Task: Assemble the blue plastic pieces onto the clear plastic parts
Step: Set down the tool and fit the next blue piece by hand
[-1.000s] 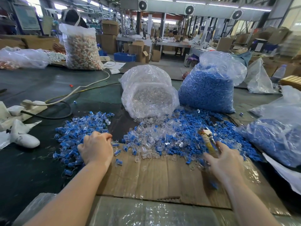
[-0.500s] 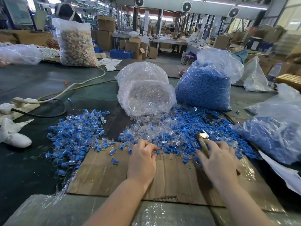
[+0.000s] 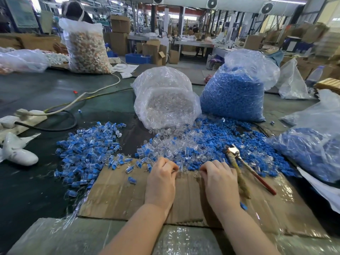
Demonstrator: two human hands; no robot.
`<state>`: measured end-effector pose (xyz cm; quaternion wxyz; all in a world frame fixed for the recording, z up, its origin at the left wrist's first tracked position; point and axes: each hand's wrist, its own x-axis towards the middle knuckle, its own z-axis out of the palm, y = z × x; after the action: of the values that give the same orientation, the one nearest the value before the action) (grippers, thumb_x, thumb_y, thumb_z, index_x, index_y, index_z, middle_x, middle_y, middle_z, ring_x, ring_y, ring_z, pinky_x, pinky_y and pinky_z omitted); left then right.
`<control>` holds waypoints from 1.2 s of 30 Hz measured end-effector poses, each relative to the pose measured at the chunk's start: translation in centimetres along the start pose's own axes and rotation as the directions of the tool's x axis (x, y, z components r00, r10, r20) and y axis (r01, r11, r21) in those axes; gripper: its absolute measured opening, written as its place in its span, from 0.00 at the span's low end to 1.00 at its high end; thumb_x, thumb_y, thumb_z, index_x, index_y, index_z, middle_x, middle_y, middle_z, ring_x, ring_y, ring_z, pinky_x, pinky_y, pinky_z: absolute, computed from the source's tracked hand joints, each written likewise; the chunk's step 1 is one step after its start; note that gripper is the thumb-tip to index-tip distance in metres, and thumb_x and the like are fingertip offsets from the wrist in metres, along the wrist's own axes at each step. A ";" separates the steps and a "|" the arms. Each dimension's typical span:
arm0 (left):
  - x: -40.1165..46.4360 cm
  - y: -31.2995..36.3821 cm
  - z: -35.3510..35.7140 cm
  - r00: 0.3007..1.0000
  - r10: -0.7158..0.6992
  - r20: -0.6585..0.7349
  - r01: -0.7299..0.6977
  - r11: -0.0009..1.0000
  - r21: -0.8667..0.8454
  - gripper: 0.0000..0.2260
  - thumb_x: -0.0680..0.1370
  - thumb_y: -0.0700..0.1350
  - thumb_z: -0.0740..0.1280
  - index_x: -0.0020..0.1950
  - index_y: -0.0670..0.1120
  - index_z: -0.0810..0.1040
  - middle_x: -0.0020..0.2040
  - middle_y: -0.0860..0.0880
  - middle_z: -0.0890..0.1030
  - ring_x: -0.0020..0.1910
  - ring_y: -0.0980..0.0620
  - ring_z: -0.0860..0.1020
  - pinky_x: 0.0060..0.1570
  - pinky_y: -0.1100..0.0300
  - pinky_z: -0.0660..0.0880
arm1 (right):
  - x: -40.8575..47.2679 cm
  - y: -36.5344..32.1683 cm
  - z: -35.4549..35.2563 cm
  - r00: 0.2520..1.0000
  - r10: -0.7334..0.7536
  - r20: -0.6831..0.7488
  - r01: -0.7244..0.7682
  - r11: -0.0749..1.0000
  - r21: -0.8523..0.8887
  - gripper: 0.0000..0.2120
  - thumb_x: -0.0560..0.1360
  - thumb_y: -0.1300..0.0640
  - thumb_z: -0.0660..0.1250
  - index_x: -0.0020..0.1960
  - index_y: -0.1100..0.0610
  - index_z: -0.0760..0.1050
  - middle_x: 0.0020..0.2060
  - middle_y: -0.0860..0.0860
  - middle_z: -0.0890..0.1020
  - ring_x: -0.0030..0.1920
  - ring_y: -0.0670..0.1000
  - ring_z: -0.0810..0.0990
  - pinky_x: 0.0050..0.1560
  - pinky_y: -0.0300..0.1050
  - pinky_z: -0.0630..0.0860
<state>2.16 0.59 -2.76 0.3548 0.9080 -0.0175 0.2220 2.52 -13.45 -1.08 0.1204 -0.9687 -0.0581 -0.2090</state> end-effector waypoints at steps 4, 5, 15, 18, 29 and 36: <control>-0.3 0.0 -0.2 1.000 0.024 0.007 -0.024 0.999 0.024 0.05 0.76 0.42 0.66 0.51 0.48 0.79 0.48 0.55 0.77 0.47 0.60 0.72 0.47 0.71 0.66 | -0.3 -1.1 0.9 0.999 0.024 -0.044 -0.012 0.970 0.243 0.03 0.76 0.59 0.64 0.43 0.57 0.74 0.40 0.50 0.76 0.43 0.52 0.72 0.44 0.45 0.65; -0.3 0.0 -0.2 1.000 0.027 0.008 -0.027 0.999 0.034 0.05 0.76 0.43 0.66 0.51 0.48 0.79 0.48 0.55 0.77 0.47 0.60 0.71 0.46 0.72 0.65 | -0.4 -1.2 1.1 0.998 0.026 -0.049 -0.011 0.958 0.287 0.04 0.76 0.59 0.64 0.43 0.57 0.74 0.40 0.49 0.76 0.43 0.52 0.72 0.43 0.43 0.65; -0.9 0.4 -0.7 0.994 0.106 0.002 -0.106 0.993 0.052 0.03 0.72 0.42 0.71 0.40 0.47 0.77 0.38 0.54 0.77 0.40 0.57 0.72 0.40 0.70 0.68 | -1.2 -0.9 1.4 0.985 0.060 -0.159 0.000 0.936 0.351 0.03 0.74 0.65 0.67 0.47 0.60 0.79 0.39 0.52 0.80 0.41 0.55 0.77 0.42 0.47 0.72; -1.0 0.5 -0.7 0.992 0.124 0.020 -0.124 0.992 0.000 0.04 0.72 0.41 0.70 0.39 0.48 0.76 0.35 0.54 0.78 0.34 0.58 0.73 0.36 0.66 0.71 | -1.2 -1.0 1.2 0.981 0.057 -0.186 0.013 0.936 0.353 0.04 0.73 0.66 0.68 0.46 0.61 0.80 0.38 0.54 0.81 0.41 0.57 0.78 0.44 0.49 0.75; -0.4 0.0 -0.7 0.988 -0.039 0.147 0.075 0.966 -0.248 0.08 0.75 0.41 0.68 0.44 0.55 0.76 0.36 0.60 0.78 0.38 0.64 0.77 0.40 0.76 0.70 | -1.6 -1.0 0.7 0.986 0.055 -0.159 0.025 0.887 0.462 0.03 0.74 0.60 0.68 0.42 0.59 0.77 0.36 0.49 0.79 0.39 0.51 0.76 0.41 0.40 0.68; -0.1 0.0 -0.9 0.970 -0.106 0.218 0.186 0.904 -0.386 0.13 0.74 0.38 0.68 0.40 0.57 0.76 0.36 0.57 0.81 0.38 0.64 0.79 0.43 0.70 0.75 | -1.6 -1.2 0.8 0.983 -0.030 -0.182 0.101 0.914 0.393 0.07 0.72 0.59 0.71 0.38 0.58 0.74 0.32 0.50 0.78 0.35 0.53 0.76 0.37 0.46 0.71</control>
<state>1.70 1.16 -2.28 0.5468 0.8310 -0.0287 0.0978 1.18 -12.17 -2.16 0.3136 -0.8994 -0.1215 -0.2793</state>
